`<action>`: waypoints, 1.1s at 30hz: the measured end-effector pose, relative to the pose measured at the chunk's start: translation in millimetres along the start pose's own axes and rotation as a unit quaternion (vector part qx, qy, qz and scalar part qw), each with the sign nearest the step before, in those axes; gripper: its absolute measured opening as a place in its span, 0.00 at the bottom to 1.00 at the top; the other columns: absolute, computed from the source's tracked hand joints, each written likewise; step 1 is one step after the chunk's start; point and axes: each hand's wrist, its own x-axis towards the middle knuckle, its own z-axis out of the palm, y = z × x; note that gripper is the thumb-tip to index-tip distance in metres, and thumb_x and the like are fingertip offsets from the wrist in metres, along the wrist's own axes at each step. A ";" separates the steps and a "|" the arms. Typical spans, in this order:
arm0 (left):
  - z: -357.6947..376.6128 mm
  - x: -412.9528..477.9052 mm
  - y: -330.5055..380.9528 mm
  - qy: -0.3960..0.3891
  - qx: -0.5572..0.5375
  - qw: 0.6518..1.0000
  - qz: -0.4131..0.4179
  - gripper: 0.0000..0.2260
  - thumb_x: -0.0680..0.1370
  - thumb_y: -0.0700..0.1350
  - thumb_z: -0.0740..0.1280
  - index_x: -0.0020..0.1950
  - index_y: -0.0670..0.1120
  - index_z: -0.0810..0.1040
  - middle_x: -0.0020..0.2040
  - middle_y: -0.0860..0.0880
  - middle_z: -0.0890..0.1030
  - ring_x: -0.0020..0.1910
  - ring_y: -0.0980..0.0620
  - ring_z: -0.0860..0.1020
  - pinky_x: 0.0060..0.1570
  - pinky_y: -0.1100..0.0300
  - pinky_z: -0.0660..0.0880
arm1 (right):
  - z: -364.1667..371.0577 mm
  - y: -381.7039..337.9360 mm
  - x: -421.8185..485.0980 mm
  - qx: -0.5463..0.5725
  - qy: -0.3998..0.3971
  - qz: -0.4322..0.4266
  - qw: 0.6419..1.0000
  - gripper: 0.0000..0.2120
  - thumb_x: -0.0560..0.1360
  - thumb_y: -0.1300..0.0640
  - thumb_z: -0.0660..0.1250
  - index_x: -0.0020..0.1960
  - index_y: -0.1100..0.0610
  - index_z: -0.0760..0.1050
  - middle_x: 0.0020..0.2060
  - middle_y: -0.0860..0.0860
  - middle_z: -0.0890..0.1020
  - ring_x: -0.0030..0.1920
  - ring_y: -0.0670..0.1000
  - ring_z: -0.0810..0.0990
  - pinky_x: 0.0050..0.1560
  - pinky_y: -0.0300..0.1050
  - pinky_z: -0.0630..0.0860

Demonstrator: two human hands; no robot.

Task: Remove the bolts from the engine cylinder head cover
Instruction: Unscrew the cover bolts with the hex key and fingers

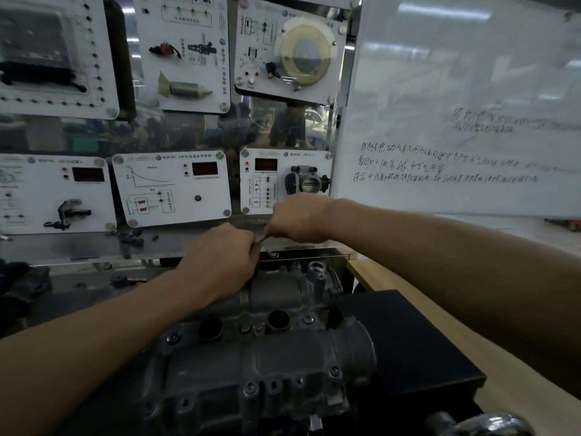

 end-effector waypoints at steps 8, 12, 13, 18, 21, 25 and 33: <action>-4.4 0.7 0.5 -0.041 -0.031 0.993 -0.110 0.12 0.78 0.52 0.62 0.38 0.47 0.73 0.38 0.50 0.73 0.37 0.53 0.73 0.31 0.61 0.65 | 13.9 3.2 41.9 -0.050 0.075 -0.075 0.993 0.20 0.83 0.60 0.56 0.74 0.53 0.66 0.70 0.52 0.74 0.64 0.56 0.76 0.53 0.49 0.76; -16.3 14.8 -10.6 -0.078 -0.202 0.940 -0.264 0.11 0.75 0.47 0.68 0.33 0.45 0.76 0.29 0.49 0.75 0.29 0.54 0.73 0.25 0.60 0.64 | 14.6 -6.9 67.6 -0.005 0.134 -0.102 0.986 0.17 0.81 0.62 0.60 0.69 0.57 0.73 0.67 0.53 0.77 0.66 0.55 0.75 0.52 0.51 0.78; -18.5 16.0 -11.8 -0.081 -0.252 0.918 -0.295 0.08 0.74 0.45 0.70 0.35 0.45 0.78 0.29 0.49 0.77 0.28 0.54 0.73 0.24 0.61 0.67 | 14.6 -5.6 69.2 0.005 0.142 -0.105 0.984 0.17 0.81 0.62 0.60 0.70 0.57 0.73 0.68 0.53 0.76 0.67 0.55 0.74 0.52 0.49 0.77; -22.0 16.0 -9.1 -0.087 -0.408 0.821 -0.391 0.03 0.68 0.38 0.74 0.39 0.40 0.82 0.28 0.45 0.80 0.25 0.50 0.78 0.25 0.62 0.72 | 19.3 4.0 64.5 0.001 0.155 -0.097 0.983 0.19 0.83 0.58 0.57 0.74 0.52 0.68 0.70 0.48 0.74 0.67 0.52 0.74 0.55 0.49 0.77; -25.0 20.4 -4.9 -0.103 -0.413 0.811 -0.401 0.02 0.68 0.37 0.73 0.38 0.40 0.82 0.25 0.47 0.79 0.21 0.51 0.77 0.21 0.65 0.70 | 24.1 6.4 62.3 0.007 0.153 -0.074 0.985 0.18 0.83 0.57 0.58 0.72 0.53 0.71 0.68 0.49 0.77 0.64 0.54 0.77 0.55 0.52 0.77; -28.8 22.4 -5.9 -0.143 -0.413 0.804 -0.404 0.04 0.73 0.39 0.72 0.42 0.39 0.82 0.25 0.47 0.79 0.21 0.52 0.76 0.23 0.65 0.71 | 31.0 3.5 62.0 0.032 0.151 -0.048 0.987 0.16 0.82 0.57 0.59 0.68 0.53 0.74 0.64 0.49 0.79 0.60 0.54 0.79 0.50 0.50 0.77; -32.3 35.9 -0.5 -0.192 -0.395 0.802 -0.405 0.06 0.77 0.38 0.67 0.41 0.40 0.81 0.33 0.45 0.82 0.26 0.52 0.77 0.23 0.64 0.73 | 32.9 -1.0 55.4 0.080 0.134 -0.012 0.988 0.12 0.82 0.57 0.60 0.59 0.54 0.79 0.55 0.49 0.84 0.50 0.54 0.81 0.46 0.51 0.78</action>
